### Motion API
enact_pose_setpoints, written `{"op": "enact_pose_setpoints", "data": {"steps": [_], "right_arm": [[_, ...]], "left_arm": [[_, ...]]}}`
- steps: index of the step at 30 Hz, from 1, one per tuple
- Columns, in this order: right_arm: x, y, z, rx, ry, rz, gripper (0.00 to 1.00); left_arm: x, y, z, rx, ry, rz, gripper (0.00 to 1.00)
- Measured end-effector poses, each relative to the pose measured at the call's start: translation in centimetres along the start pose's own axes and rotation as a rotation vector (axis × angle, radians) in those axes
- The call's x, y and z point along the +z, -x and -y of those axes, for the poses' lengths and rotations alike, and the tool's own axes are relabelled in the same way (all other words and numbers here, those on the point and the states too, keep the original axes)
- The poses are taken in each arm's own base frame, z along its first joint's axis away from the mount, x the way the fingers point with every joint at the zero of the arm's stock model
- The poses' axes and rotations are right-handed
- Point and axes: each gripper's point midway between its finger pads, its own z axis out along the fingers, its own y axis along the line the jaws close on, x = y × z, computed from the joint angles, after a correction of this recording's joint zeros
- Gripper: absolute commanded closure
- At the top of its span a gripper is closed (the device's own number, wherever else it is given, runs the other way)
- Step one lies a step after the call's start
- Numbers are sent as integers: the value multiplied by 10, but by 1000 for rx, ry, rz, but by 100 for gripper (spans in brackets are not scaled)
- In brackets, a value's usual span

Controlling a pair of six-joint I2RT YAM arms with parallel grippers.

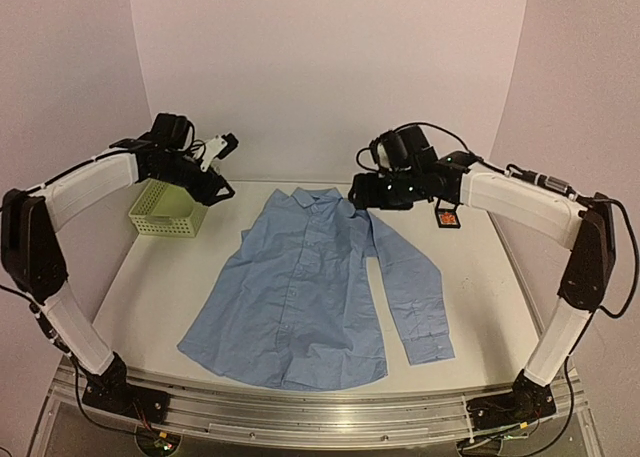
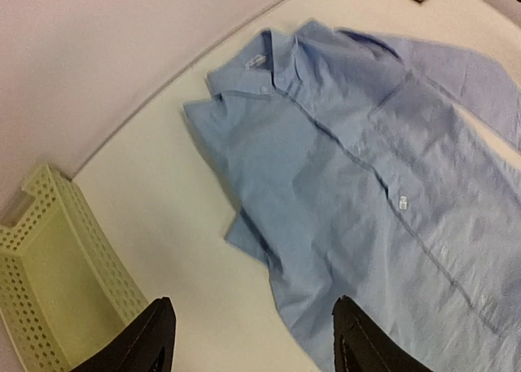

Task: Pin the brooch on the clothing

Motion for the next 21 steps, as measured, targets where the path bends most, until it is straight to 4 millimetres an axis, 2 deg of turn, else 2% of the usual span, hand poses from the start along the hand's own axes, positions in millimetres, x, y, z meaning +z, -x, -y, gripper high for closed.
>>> {"op": "enact_pose_setpoints", "data": {"steps": [1, 3, 6, 7, 9, 11, 17, 20, 21], "right_arm": [[-1, -24, -10, 14, 3, -50, 31], [4, -84, -14, 43, -28, -187, 34], [7, -169, 2, 75, -122, -385, 34], [5, -195, 10, 87, -159, -446, 32], [-2, -234, 21, 112, -214, -538, 29], [-7, -259, 23, 136, -228, -592, 29], [-7, -298, 25, 204, -219, -656, 38], [-3, -301, 20, 225, -207, -644, 46], [-1, -299, 17, 229, -197, -636, 51]], "left_arm": [[-5, -17, 6, 20, 2, -18, 35], [-9, -61, 22, 44, -16, -82, 34], [-9, -128, 53, 76, -79, -200, 34], [-9, -142, 59, 83, -93, -224, 34], [-8, -160, 66, 96, -105, -259, 35], [-7, -163, 64, 102, -91, -267, 35], [7, -157, 45, 108, -19, -264, 37], [25, -157, 34, 102, 0, -287, 38], [31, -156, 30, 100, 6, -293, 40]]}}
